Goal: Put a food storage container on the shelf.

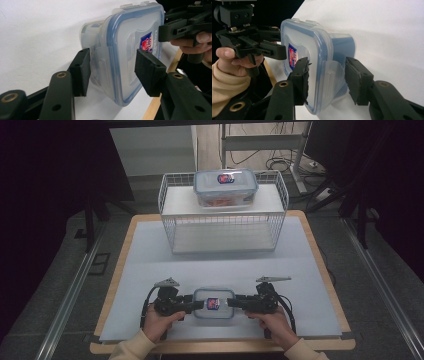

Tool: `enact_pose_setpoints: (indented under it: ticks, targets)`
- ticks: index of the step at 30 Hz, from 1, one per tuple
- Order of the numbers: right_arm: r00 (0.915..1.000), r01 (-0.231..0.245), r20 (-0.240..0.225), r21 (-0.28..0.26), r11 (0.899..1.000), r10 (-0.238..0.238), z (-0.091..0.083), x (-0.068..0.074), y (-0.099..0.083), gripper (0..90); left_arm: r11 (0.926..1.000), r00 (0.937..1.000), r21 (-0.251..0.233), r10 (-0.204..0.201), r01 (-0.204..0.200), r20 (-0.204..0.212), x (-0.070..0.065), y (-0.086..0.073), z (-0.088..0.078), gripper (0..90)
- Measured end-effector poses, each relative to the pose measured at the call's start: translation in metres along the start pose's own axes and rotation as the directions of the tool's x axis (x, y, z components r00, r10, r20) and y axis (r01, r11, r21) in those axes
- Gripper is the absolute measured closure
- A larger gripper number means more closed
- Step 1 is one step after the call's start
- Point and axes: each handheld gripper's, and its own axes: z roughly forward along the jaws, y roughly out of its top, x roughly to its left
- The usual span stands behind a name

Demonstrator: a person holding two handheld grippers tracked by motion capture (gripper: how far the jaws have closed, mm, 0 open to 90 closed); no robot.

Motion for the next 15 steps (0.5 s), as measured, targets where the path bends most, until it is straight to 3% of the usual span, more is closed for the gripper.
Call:
enact_pose_setpoints:
  ticks: [15]
  targets:
    - [0.9992, 0.039, 0.008, -0.033, 0.999, -0.039, -0.006, 0.001, 0.007, 54.6, 0.9994, 0.9998, -0.028, 0.021, -0.021, 0.002, -0.004, 0.011, -0.002, 48.7]
